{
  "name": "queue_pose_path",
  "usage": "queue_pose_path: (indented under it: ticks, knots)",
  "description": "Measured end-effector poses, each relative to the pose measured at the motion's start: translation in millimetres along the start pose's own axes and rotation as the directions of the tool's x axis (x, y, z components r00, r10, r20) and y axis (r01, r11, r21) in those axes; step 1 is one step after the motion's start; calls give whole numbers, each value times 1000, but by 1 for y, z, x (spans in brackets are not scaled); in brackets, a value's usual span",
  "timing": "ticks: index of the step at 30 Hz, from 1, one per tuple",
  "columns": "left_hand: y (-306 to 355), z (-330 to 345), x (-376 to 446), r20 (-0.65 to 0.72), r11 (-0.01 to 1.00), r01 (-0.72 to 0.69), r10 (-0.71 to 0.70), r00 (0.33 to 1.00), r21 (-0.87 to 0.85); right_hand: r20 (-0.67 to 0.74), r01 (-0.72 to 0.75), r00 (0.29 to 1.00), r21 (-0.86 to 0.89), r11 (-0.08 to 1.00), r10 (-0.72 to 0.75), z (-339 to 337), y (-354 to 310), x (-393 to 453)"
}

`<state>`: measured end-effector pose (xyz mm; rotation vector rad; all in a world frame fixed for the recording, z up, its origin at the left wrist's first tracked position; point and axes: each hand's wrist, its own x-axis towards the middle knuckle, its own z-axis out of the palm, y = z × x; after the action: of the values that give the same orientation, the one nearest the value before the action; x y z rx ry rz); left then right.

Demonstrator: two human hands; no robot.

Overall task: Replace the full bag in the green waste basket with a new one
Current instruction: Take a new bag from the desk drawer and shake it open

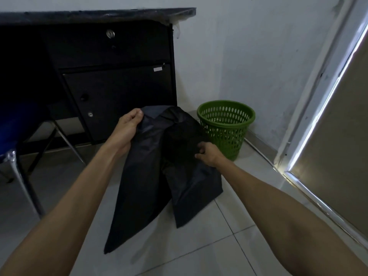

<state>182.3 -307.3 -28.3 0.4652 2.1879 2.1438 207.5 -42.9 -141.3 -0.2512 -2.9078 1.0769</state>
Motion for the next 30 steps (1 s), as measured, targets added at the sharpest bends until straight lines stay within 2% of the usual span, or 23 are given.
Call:
queue_pose_path:
  ticks: [1,3,4,6,8,11,14,17,19,21,23,26,28,30]
  knots:
    - [1,-3,0,-25,1000,-11,11,1000,3,-83,-1,997,-61,998,-4,0,-2,-1]
    - [0,-8,1,-39,999,-28,28,999,21,-274,-28,962,-65,997,9,0,-1,6]
    - [-2,-12,1,-30,999,-31,32,999,33,-281,-29,959,-25,999,20,-2,0,12]
    - [-5,-17,1,-27,998,-41,42,999,41,-120,1,993,39,999,3,-4,-1,22]
    - [-8,-23,1,-57,997,-50,53,997,58,34,25,999,-40,999,-23,0,-3,27]
    - [-14,-31,5,-162,982,-68,96,982,175,90,57,995,-75,996,-50,8,-7,22]
    - [-24,-39,12,-343,927,-25,164,925,375,114,9,993,90,996,-19,6,-14,21]
    - [-37,-34,12,-536,865,91,220,815,494,162,-91,986,381,920,31,-13,-31,18]
    - [-43,-18,4,-628,801,155,316,712,578,180,-210,975,560,801,129,-26,-48,15]
    - [-44,4,-6,-607,758,80,449,656,647,186,-275,961,729,626,205,-35,-60,21]
    - [-45,25,-15,-520,732,-61,537,664,678,193,-282,952,857,432,240,-45,-68,26]
    - [-51,53,-28,-368,698,-261,613,700,667,145,-205,940,963,174,308,-66,-73,27]
    - [-56,68,-39,-178,626,-390,652,737,675,169,-133,926,983,-126,338,-81,-79,15]
    - [-62,81,-49,63,519,-482,632,773,707,169,-77,939,952,-296,300,-90,-85,3]
